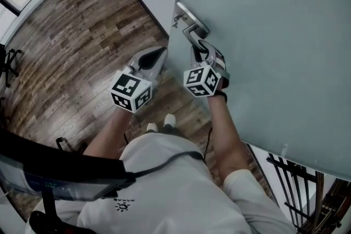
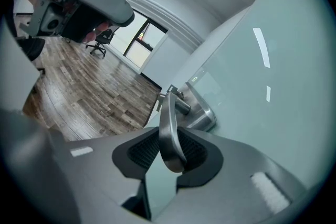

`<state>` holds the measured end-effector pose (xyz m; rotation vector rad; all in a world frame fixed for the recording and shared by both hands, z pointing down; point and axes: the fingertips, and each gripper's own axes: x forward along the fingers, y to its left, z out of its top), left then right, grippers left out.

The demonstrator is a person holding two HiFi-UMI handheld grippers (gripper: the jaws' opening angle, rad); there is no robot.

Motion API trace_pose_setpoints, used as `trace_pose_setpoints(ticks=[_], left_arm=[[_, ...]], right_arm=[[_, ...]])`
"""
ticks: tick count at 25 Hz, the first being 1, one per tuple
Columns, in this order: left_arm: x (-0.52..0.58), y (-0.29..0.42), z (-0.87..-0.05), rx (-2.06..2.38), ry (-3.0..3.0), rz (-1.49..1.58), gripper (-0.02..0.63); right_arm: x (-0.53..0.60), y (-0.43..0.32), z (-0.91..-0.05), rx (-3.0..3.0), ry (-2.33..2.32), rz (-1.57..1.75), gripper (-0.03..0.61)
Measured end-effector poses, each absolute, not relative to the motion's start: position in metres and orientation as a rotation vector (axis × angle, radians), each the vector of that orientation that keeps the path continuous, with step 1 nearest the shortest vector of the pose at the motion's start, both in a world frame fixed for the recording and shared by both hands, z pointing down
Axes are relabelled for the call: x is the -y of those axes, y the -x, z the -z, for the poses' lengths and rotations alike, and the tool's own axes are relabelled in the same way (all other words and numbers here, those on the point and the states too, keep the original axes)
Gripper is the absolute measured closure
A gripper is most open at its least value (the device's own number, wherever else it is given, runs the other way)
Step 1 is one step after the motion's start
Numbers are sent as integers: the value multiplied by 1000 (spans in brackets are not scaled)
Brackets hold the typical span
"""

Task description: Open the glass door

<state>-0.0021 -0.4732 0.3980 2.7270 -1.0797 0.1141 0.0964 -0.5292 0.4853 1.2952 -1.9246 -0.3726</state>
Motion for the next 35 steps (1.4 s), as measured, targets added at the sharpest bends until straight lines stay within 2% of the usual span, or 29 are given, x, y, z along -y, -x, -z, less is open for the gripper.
trace_pose_setpoints(ticks=[12, 35], left_arm=[[489, -18, -402, 1050, -2733, -134, 609], [476, 5, -404, 1070, -2736, -131, 611]], right_arm=[[548, -116, -486, 1907, -1316, 351, 479], [550, -116, -487, 1853, -1357, 342, 479]])
